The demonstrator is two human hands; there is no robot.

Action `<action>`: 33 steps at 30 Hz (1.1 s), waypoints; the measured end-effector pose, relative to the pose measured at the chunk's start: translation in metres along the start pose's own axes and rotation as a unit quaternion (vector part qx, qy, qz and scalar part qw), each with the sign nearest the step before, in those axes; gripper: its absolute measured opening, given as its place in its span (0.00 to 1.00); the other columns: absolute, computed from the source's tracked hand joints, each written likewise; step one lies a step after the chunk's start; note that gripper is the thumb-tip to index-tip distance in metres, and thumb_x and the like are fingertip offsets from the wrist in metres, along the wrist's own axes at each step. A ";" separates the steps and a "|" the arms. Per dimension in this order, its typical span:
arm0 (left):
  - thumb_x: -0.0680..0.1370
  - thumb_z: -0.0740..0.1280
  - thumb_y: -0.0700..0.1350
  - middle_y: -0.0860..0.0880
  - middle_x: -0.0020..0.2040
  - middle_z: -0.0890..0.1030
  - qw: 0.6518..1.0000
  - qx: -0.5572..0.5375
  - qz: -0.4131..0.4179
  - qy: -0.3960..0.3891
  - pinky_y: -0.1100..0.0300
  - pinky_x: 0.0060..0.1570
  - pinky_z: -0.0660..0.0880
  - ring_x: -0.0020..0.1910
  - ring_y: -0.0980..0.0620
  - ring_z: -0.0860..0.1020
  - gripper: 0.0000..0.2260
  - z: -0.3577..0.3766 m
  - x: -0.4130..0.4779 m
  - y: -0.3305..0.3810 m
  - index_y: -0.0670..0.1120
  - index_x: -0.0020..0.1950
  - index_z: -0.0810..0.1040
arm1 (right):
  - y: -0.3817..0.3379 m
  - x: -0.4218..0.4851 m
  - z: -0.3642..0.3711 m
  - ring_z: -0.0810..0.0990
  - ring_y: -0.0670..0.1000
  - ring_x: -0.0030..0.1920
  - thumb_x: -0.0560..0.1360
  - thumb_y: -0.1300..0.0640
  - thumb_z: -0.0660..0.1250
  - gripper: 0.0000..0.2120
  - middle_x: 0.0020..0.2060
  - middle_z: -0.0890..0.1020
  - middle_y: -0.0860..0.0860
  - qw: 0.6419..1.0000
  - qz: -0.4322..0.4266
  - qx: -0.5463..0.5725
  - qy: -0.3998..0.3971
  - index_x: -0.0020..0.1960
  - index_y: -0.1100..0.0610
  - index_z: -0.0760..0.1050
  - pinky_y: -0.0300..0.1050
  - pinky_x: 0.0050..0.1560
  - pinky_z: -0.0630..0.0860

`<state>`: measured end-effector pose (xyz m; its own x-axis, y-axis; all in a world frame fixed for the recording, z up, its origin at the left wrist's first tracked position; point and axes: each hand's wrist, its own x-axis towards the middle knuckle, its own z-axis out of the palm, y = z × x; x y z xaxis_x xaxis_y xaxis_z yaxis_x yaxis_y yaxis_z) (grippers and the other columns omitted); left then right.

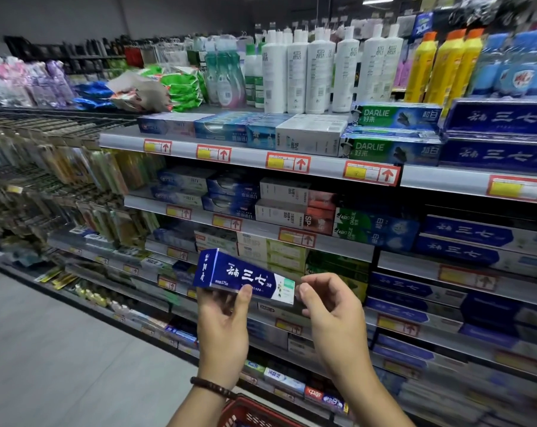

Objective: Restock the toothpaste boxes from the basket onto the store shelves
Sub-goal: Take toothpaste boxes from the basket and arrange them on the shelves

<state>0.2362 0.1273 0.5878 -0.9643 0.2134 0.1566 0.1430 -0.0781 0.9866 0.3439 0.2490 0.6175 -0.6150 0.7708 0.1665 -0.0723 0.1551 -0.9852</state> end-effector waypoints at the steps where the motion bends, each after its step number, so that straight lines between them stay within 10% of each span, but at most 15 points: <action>1: 0.78 0.73 0.51 0.53 0.62 0.84 1.000 -0.025 -0.011 -0.003 0.42 0.66 0.78 0.62 0.53 0.83 0.23 -0.001 0.000 0.000 0.52 0.71 0.71 | 0.004 0.001 -0.002 0.85 0.48 0.47 0.80 0.54 0.72 0.05 0.45 0.86 0.45 1.000 0.009 -0.001 0.003 0.49 0.43 0.82 0.61 0.50 0.84; 8: 0.80 0.69 0.42 0.41 0.67 0.81 0.980 -0.193 -0.033 -0.037 0.39 0.66 0.77 0.67 0.42 0.81 0.21 0.002 -0.001 0.014 0.43 0.72 0.71 | 0.024 0.011 -0.018 0.83 0.44 0.44 0.80 0.56 0.72 0.06 0.43 0.85 0.41 0.998 0.041 -0.023 0.036 0.52 0.45 0.80 0.36 0.39 0.80; 15: 0.81 0.66 0.41 0.42 0.65 0.82 0.969 -0.233 -0.046 -0.065 0.44 0.63 0.80 0.65 0.43 0.82 0.18 0.010 -0.011 0.030 0.48 0.71 0.71 | 0.027 0.021 -0.028 0.83 0.44 0.58 0.83 0.49 0.69 0.13 0.57 0.84 0.42 0.996 0.081 -0.014 0.039 0.67 0.42 0.75 0.51 0.60 0.83; 25: 0.82 0.64 0.43 0.38 0.61 0.84 0.955 -0.264 -0.079 -0.107 0.38 0.66 0.76 0.64 0.37 0.82 0.10 0.048 -0.025 0.038 0.41 0.62 0.75 | 0.007 0.027 -0.073 0.87 0.43 0.50 0.83 0.55 0.69 0.07 0.49 0.88 0.42 0.993 0.010 0.091 0.081 0.59 0.48 0.82 0.40 0.46 0.84; 33: 0.76 0.68 0.38 0.44 0.68 0.79 0.945 -0.311 -0.060 -0.076 0.43 0.55 0.83 0.64 0.42 0.82 0.28 0.097 -0.029 0.043 0.60 0.72 0.69 | -0.002 0.034 -0.127 0.88 0.45 0.50 0.80 0.61 0.72 0.09 0.48 0.89 0.46 0.984 -0.014 0.117 0.132 0.59 0.52 0.83 0.37 0.46 0.82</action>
<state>0.2916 0.2120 0.6300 -0.9149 0.3920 0.0962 -0.1708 -0.5921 0.7876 0.4234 0.3534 0.6304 -0.3872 0.9065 0.1682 -0.2846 0.0560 -0.9570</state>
